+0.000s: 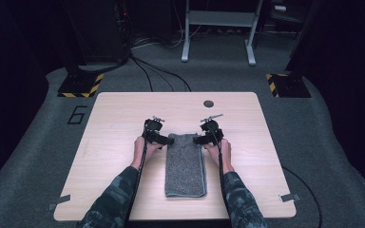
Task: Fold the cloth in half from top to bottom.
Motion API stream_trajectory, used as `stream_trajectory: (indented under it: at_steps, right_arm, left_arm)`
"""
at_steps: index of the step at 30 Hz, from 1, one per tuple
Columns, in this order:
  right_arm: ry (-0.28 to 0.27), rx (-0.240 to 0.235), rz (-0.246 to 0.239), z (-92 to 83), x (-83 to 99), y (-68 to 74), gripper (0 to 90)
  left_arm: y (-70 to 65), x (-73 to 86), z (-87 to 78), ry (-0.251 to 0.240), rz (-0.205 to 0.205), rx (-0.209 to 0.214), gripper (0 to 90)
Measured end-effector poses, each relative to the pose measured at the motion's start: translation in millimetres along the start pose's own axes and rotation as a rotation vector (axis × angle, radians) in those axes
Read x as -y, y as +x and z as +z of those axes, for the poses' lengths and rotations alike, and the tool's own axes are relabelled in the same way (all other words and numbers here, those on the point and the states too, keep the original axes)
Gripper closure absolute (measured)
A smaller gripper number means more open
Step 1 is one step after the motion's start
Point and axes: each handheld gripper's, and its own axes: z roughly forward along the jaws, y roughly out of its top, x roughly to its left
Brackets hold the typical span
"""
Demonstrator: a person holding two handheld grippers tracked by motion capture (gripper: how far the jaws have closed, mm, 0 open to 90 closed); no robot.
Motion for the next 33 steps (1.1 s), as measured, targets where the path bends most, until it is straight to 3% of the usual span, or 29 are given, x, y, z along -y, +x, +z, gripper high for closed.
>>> stream_trajectory:
  at_steps: [3, 6, 9, 13, 16, 20, 29, 33]
  right_arm:
    - [0.015, -0.007, 0.021, 6.1, -0.5, -2.5, 42.9]
    - [0.015, -0.002, 0.020, 8.1, -0.3, -1.5, 51.2]
    - [0.015, 0.017, 0.006, 8.0, 0.1, 1.2, 60.5]
    - [-0.003, 0.011, -0.006, 7.0, 3.6, 0.9, 73.9]
    - [-0.010, -0.018, 0.004, 7.5, 4.6, 0.2, 82.4]
    - [-0.012, -0.031, 0.012, 8.6, 4.3, 1.0, 85.8]
    - [-0.083, -0.038, 0.003, -2.3, 0.2, 2.3, 86.9]
    - [-0.139, -0.032, -0.023, -14.8, -8.2, 4.7, 87.1]
  left_arm:
    - [-2.2, -2.2, 1.7, 0.001, 0.009, -0.018, 18.5]
    - [-7.6, -3.4, 2.3, 0.023, 0.063, -0.047, 25.4]
    - [-14.9, -2.1, 3.0, 0.016, 0.114, -0.079, 35.9]
    - [-17.8, -1.1, 2.4, -0.003, 0.133, -0.062, 50.7]
    - [-18.1, -1.3, 3.0, -0.015, 0.125, -0.049, 69.0]
    - [-17.6, -0.3, 3.6, -0.025, 0.106, -0.016, 82.2]
    - [-11.2, -0.2, -8.9, -0.081, 0.073, 0.023, 86.4]
    - [-12.1, -6.0, -21.6, -0.127, 0.085, 0.015, 86.5]
